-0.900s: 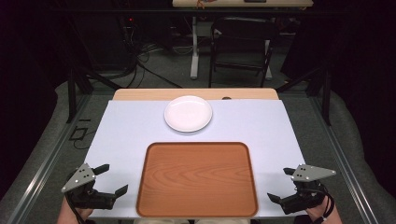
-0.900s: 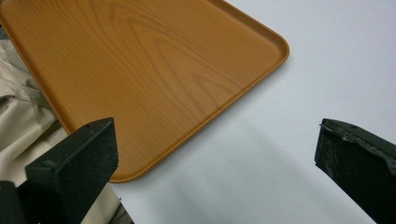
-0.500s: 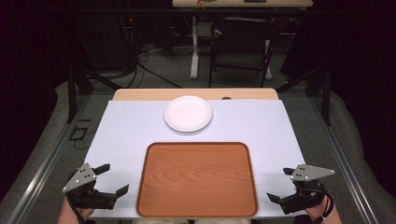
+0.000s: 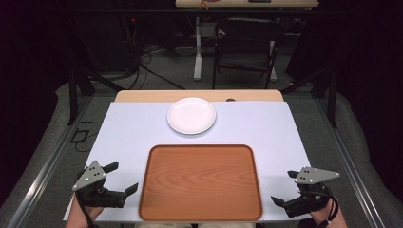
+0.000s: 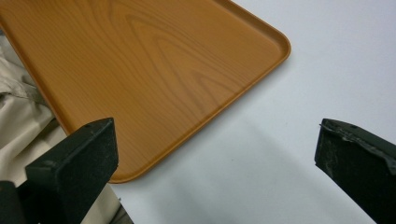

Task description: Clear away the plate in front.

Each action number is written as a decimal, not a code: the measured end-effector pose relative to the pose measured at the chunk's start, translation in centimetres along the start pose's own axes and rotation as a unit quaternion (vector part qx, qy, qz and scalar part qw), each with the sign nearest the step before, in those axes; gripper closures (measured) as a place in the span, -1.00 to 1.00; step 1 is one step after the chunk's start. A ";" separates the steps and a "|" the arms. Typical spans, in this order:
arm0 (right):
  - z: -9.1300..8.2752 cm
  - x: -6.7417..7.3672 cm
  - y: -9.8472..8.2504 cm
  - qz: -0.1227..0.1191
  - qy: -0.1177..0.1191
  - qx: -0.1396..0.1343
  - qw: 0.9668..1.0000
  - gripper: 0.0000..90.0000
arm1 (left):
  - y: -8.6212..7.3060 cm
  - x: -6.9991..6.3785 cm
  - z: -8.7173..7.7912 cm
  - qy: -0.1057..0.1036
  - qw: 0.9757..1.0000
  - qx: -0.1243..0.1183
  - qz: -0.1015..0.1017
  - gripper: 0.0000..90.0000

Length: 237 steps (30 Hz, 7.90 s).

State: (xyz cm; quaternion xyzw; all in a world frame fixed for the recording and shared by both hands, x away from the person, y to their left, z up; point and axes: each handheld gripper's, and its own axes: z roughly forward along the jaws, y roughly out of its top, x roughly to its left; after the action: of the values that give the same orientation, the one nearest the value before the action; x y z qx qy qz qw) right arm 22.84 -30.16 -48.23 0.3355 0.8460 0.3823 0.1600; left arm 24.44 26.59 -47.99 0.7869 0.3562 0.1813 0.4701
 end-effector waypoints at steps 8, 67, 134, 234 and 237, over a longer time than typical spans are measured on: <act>0.0 0.1 0.0 -0.002 -0.003 0.000 1.000 -1.00 | 1.9 -0.9 2.1 0.007 1.000 -0.009 -0.009 -1.00; 0.2 0.0 0.1 -0.008 0.004 0.001 1.000 -1.00 | 8.2 4.9 23.5 0.026 0.909 0.003 -0.416 -0.99; 0.5 -0.2 0.1 -0.002 0.004 0.015 1.000 -1.00 | 4.3 7.4 27.0 0.044 0.808 -0.064 -0.584 0.88; 8.7 -1.6 8.4 0.053 0.063 0.051 0.995 -1.00 | 10.2 4.5 14.8 -0.094 0.943 -0.051 -0.315 0.94; 9.3 -1.7 9.1 0.059 0.076 0.046 0.994 -1.00 | 9.9 4.2 14.5 -0.101 0.943 -0.050 -0.312 0.94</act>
State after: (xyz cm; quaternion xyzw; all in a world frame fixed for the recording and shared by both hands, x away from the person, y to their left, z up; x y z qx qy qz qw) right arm 33.04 -21.96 -47.49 0.3618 0.8510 0.3762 0.0573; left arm 40.13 17.83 -46.74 0.6259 0.5249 -0.0374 0.5757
